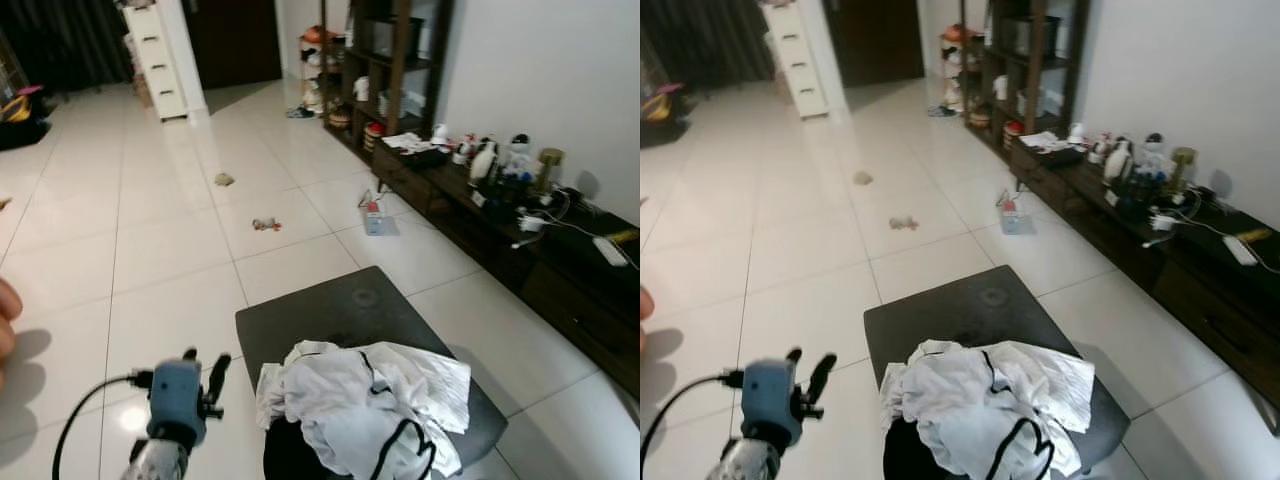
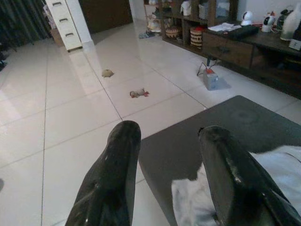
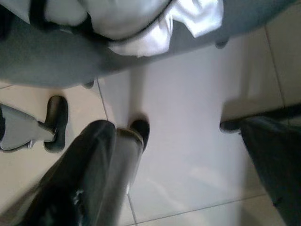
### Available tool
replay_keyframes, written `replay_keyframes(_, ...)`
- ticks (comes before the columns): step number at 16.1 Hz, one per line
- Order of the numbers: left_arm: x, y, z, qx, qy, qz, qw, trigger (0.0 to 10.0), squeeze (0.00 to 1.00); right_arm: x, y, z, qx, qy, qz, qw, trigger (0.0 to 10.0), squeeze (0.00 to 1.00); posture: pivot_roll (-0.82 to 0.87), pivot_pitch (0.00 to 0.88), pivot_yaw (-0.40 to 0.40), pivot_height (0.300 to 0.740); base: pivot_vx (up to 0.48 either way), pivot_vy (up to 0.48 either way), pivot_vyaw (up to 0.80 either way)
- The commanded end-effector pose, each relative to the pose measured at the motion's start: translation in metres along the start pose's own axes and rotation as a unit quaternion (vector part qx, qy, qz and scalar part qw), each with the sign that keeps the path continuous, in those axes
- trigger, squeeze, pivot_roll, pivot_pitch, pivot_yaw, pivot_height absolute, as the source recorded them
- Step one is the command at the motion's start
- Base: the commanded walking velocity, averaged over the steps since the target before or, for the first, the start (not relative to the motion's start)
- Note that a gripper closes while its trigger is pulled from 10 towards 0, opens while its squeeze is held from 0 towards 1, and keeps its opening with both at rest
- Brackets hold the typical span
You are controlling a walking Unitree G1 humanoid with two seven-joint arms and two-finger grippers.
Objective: Hang hanger
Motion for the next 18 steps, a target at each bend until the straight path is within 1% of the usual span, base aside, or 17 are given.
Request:
replay_keyframes(1, -0.012, 0.003, -0.002, 0.0, 0.032, -0.013, 0.999, 10.0, 0.0, 0.003, 0.008, -0.002, 0.009, -0.004, -0.004, 1.0, 10.0, 0.0, 0.03, 0.018, -0.02, 0.74, 0.0, 0.0, 0.0)
replay_keyframes(3, -0.013, 0.004, -0.008, -0.003, 0.036, -0.006, 0.999, 10.0, 0.0, 0.003, 0.008, -0.002, 0.009, -0.004, -0.004, 1.0, 10.0, 0.0, 0.03, 0.024, -0.024, 0.74, 0.0, 0.0, 0.0)
replay_keyframes(4, -0.01, 0.002, -0.019, -0.014, 0.035, -0.002, 0.999, 10.0, 0.0, 0.003, 0.008, -0.002, 0.009, -0.004, -0.004, 1.0, 10.0, 0.0, 0.03, 0.029, -0.026, 0.74, 0.0, 0.0, 0.0)
replay_keyframes(6, 0.003, 0.001, -0.032, -0.012, 0.009, 0.0, 1.0, 10.0, 0.0, 0.004, 0.008, -0.002, 0.008, -0.005, -0.006, 1.0, 10.0, 0.0, 0.02, 0.029, -0.023, 0.74, 0.0, 0.0, 0.0)
replay_keyframes(7, 0.011, -0.001, -0.036, -0.013, -0.007, -0.012, 1.0, 10.0, 0.0, 0.004, 0.007, -0.002, 0.004, -0.009, -0.014, 1.0, 10.0, 0.0, 0.02, 0.03, -0.02, 0.74, 0.0, 0.0, 0.0)
replay_keyframes(9, 0.017, -0.008, -0.035, -0.024, -0.026, -0.027, 0.999, 10.0, 0.0, 0.005, 0.008, -0.002, 0.003, -0.01, -0.016, 1.0, 10.0, 0.0, 0.02, 0.036, -0.016, 0.74, 0.0, 0.0, 0.0)
replay_keyframes(10, 0.017, -0.01, -0.034, -0.024, -0.027, -0.025, 0.999, 10.0, 0.0, 0.006, 0.008, -0.002, 0.002, -0.012, -0.02, 1.0, 10.0, 0.0, 0.02, 0.037, -0.016, 0.74, 0.0, 0.0, 0.0)
replay_keyframes(11, 0.017, -0.01, -0.033, -0.023, -0.026, -0.023, 0.999, 10.0, 0.0, 0.006, 0.008, -0.002, 0.002, -0.015, -0.029, 0.999, 10.0, 0.0, 0.02, 0.039, -0.014, 0.74, 0.24, 0.0, 0.0)
replay_keyframes(15, 0.016, -0.008, -0.033, -0.021, -0.029, -0.026, 0.999, 10.0, 0.0, 0.007, 0.008, -0.002, 0.002, -0.016, -0.03, 0.999, 10.0, 0.0, 0.02, 0.04, -0.013, 0.74, 0.246, 0.0, 0.0)
replay_keyframes(18, 0.017, -0.009, -0.034, -0.024, -0.029, -0.028, 0.999, 10.0, 0.0, 0.008, 0.008, -0.002, 0.002, -0.017, -0.032, 0.999, 10.0, 0.0, 0.02, 0.046, -0.011, 0.74, 0.265, 0.0, 0.0)
Point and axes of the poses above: a point about 5 cm out from each wrist's last joint towards the gripper, its own z axis pointing back from the gripper into the wrist, its own x axis along the axis of the wrist's last joint, y = z × x, the point moved 5 cm from there along -z, pointing out of the wrist towards the gripper, and after that the axes turned 1 degree about -z, right-handed, at the moved point
